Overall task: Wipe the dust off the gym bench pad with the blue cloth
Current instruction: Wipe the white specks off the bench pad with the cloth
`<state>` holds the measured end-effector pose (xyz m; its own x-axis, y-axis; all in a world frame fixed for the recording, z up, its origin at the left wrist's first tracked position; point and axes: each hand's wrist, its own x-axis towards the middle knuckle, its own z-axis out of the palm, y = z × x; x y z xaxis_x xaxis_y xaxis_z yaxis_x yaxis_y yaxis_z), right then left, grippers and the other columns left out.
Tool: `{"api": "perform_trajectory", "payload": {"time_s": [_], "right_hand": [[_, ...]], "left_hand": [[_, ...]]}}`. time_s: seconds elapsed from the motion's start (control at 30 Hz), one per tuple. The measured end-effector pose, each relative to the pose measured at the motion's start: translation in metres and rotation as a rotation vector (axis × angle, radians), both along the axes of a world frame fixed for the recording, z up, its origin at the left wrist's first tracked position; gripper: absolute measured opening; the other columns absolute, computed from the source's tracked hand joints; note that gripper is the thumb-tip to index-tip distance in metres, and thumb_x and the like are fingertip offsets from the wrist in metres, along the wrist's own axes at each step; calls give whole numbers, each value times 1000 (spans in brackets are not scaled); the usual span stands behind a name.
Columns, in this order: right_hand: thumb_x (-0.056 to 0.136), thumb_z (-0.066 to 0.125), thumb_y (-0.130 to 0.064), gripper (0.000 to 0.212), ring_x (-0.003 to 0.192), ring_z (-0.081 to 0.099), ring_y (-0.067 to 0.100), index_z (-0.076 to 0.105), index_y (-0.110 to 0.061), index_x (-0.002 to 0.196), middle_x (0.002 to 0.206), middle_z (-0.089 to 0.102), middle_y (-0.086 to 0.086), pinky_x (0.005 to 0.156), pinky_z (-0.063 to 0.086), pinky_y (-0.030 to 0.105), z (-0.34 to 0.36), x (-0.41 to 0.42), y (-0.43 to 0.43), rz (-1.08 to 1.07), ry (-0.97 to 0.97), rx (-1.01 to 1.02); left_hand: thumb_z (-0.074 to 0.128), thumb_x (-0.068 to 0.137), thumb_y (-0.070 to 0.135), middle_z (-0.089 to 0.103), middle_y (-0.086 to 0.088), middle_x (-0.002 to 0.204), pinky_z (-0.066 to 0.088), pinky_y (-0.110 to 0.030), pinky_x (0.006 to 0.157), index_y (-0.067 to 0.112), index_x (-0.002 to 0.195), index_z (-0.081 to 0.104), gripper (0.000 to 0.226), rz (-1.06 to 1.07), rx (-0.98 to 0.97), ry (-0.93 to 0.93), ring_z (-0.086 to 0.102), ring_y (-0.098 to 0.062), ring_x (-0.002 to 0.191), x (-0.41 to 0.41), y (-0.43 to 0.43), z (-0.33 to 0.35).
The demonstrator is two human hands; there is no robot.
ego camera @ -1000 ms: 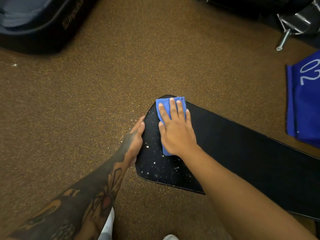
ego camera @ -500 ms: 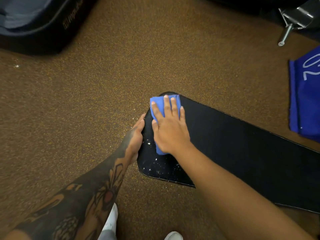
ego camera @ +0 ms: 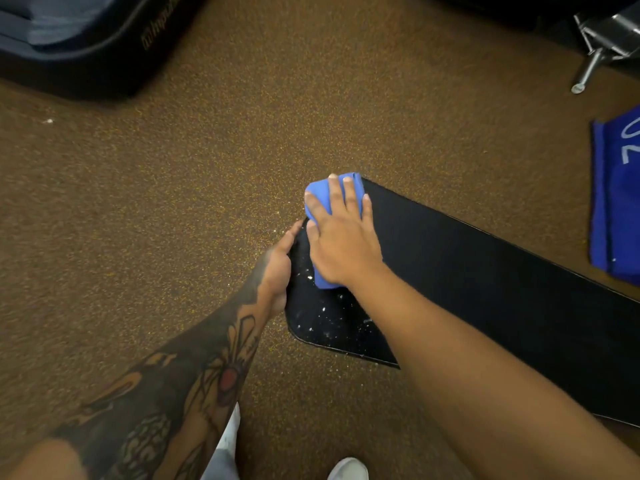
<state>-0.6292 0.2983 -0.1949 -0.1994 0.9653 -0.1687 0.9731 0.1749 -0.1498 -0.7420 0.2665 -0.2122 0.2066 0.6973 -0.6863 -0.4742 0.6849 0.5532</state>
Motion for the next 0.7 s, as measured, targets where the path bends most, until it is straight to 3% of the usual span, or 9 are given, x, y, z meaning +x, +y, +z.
{"api": "perform_trajectory", "payload": {"time_s": [0.13, 0.37, 0.6, 0.7], "right_hand": [[100, 27, -37, 56, 152, -4, 28, 24, -31, 155, 166, 4, 7, 121, 3, 53, -3, 9, -27, 137, -17, -9], [103, 30, -37, 52, 152, -10, 29, 27, -28, 154, 166, -1, 11, 121, -1, 54, 0, -7, 19, -63, -34, -30], [100, 31, -37, 56, 152, -5, 30, 24, -28, 155, 166, 3, 11, 121, 4, 54, 0, -10, -70, 67, -2, 9], [102, 30, -37, 55, 152, -9, 27, 20, -31, 156, 167, -2, 8, 121, 0, 52, -1, -4, -63, 32, -1, -19]], "left_hand": [[34, 105, 40, 70, -12, 123, 51, -34, 99, 14, 130, 63, 47, -27, -32, -29, 67, -23, 113, -1, -2, 1], [39, 104, 44, 70, -14, 124, 57, -39, 94, 16, 129, 65, 46, -32, -55, -79, 66, -27, 115, -1, -6, -1], [29, 105, 41, 77, -5, 106, 54, -31, 84, 15, 110, 70, 49, -36, -35, -52, 73, -16, 97, -3, -9, -7], [27, 106, 42, 77, -5, 103, 54, -30, 82, 16, 109, 70, 51, -56, -38, -43, 74, -15, 95, -3, -9, -6]]}}
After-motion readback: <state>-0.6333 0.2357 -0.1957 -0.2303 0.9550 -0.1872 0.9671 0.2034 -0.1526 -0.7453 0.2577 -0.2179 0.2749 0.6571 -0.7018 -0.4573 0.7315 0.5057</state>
